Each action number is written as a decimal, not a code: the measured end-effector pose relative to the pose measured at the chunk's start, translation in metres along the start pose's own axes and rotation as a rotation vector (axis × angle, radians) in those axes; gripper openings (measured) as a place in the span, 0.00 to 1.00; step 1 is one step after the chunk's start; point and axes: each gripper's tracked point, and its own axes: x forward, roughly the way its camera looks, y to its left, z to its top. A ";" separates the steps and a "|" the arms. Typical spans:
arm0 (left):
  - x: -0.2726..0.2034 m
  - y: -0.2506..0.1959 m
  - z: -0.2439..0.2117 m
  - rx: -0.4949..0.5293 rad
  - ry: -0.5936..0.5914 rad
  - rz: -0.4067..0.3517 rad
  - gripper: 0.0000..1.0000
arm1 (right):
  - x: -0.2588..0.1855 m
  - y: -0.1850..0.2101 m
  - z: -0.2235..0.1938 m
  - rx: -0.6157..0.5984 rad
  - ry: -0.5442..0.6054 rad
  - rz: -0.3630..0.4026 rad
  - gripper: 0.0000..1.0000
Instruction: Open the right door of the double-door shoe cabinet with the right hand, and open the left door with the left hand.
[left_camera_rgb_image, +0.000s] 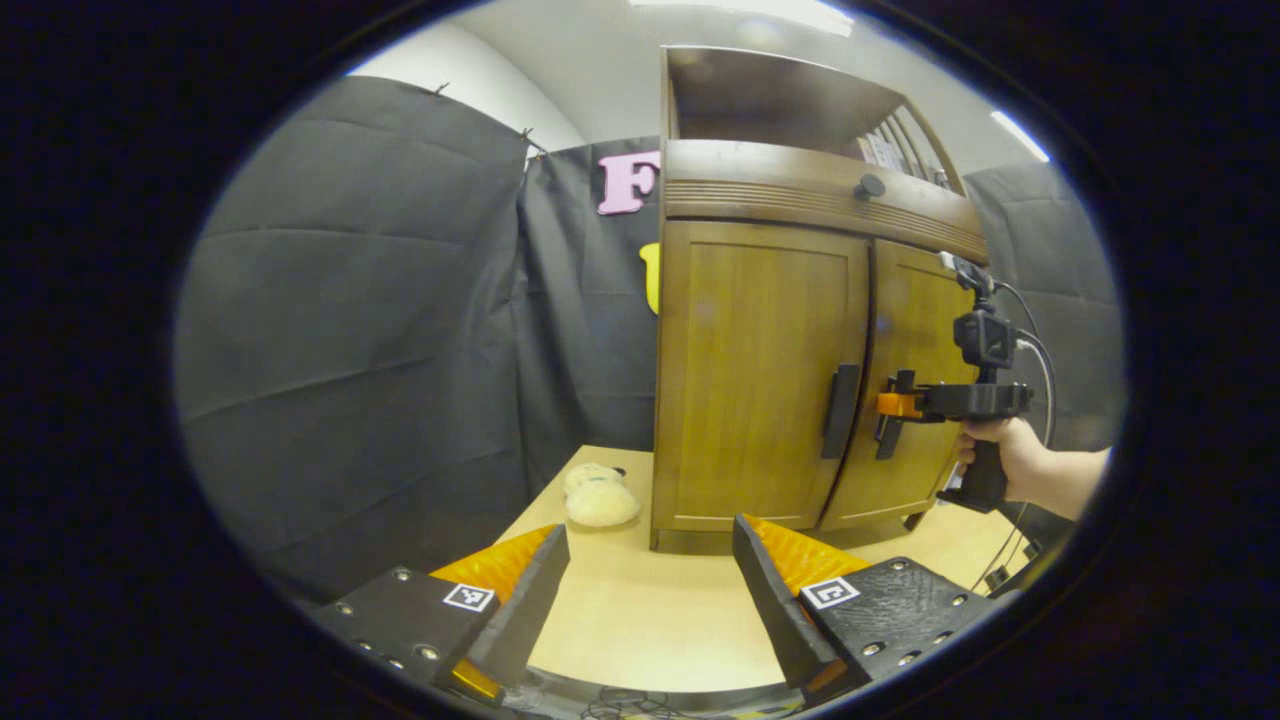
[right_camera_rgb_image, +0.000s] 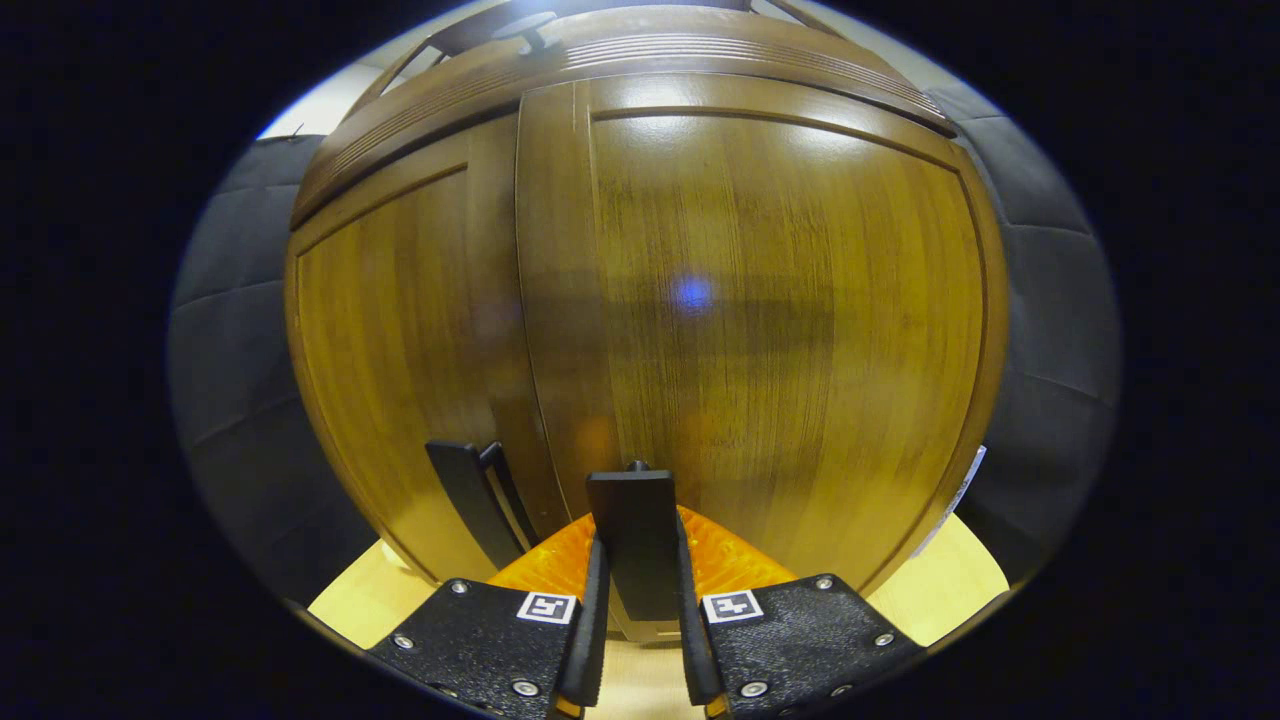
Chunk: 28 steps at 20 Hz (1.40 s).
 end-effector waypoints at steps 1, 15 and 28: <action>0.000 0.000 0.001 -0.002 -0.002 0.002 0.94 | 0.001 0.000 0.000 0.003 -0.001 0.006 0.33; -0.009 -0.007 0.009 0.006 -0.007 -0.058 1.00 | 0.001 0.005 0.004 0.034 -0.016 0.072 0.33; -0.005 -0.016 0.015 0.056 -0.059 -0.143 0.98 | -0.002 0.004 0.006 0.068 0.003 0.062 0.30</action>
